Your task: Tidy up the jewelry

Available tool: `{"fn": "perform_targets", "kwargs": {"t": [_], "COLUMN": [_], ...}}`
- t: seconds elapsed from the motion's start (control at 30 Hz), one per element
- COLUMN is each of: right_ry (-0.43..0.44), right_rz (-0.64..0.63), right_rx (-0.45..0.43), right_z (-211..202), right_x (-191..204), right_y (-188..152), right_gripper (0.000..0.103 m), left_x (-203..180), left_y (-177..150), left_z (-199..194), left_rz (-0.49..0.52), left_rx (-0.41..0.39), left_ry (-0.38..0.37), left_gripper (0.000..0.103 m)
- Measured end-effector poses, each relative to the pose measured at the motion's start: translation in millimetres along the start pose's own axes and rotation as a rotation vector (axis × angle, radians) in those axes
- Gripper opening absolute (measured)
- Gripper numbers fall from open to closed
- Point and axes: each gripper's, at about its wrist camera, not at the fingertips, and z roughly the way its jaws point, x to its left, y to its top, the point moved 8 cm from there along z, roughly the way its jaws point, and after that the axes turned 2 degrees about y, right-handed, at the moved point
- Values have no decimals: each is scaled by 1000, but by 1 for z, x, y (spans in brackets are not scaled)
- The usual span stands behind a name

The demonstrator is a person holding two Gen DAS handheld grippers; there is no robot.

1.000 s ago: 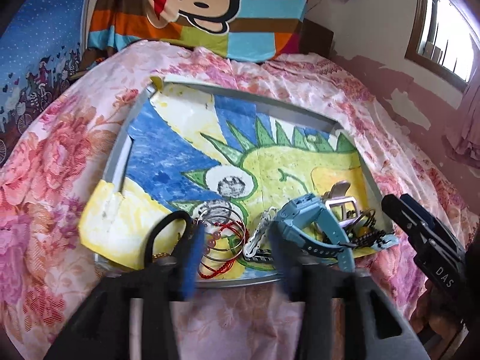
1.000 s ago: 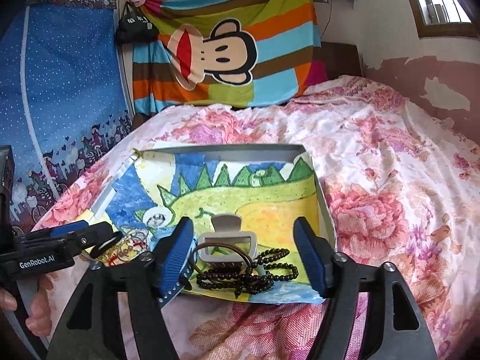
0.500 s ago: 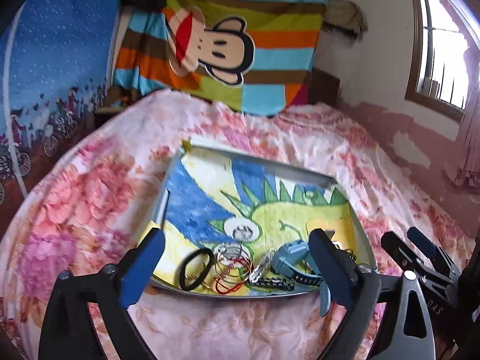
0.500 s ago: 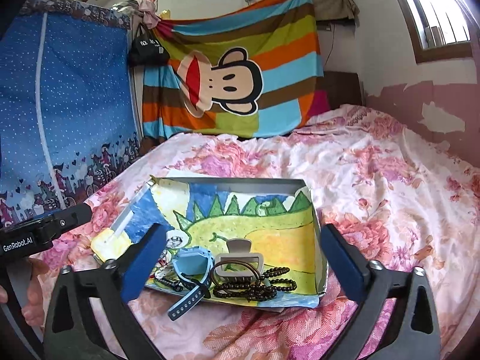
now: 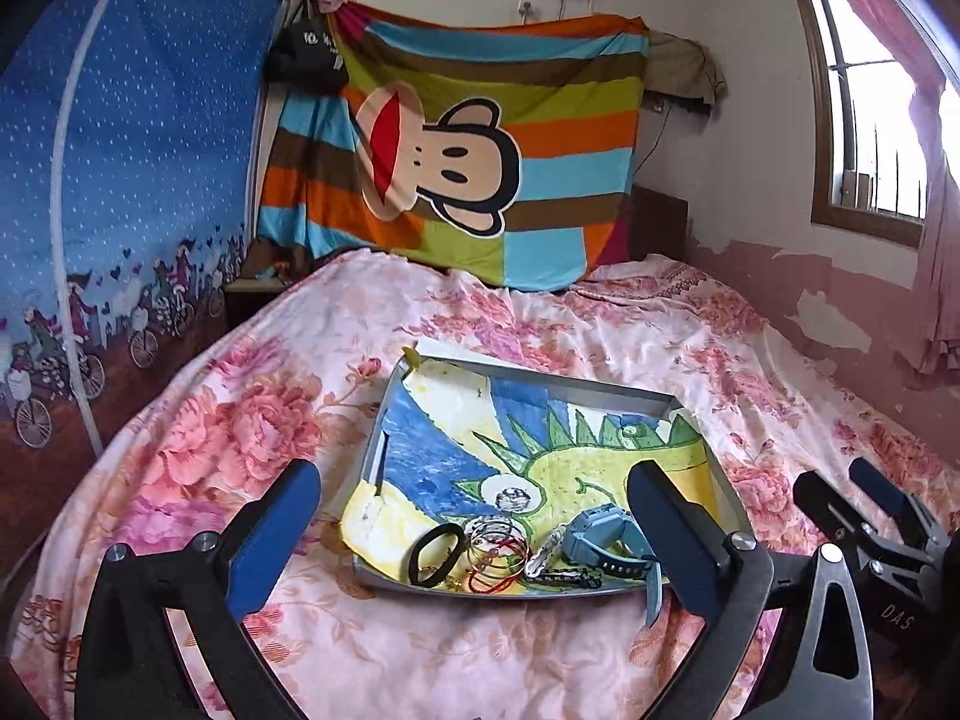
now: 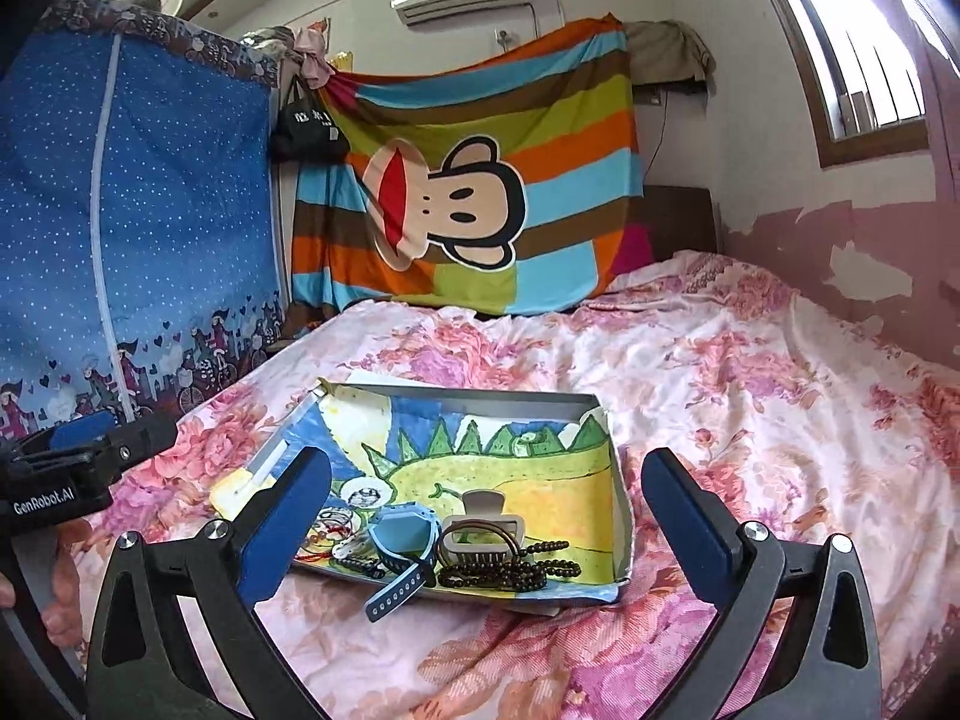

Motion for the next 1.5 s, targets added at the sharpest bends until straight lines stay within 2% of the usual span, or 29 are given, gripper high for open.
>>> {"fn": "perform_targets", "kwargs": {"t": [0.3, 0.73, 1.5], "right_ry": [7, 36, 60], "right_rz": [-15, -13, -36], "right_rx": [-33, -29, 45], "right_z": [-37, -85, -136], "right_x": [5, 20, 49], "right_y": [2, -17, -61], "right_gripper": [102, 102, 102], "left_x": [6, 21, 65], "left_y": [-10, -28, -76], "left_z": [-30, -77, -140], "left_rz": [62, 94, 8], "left_rx": [-55, -91, -26], "left_ry": [42, 71, 69], "left_gripper": [103, 103, 103]}}
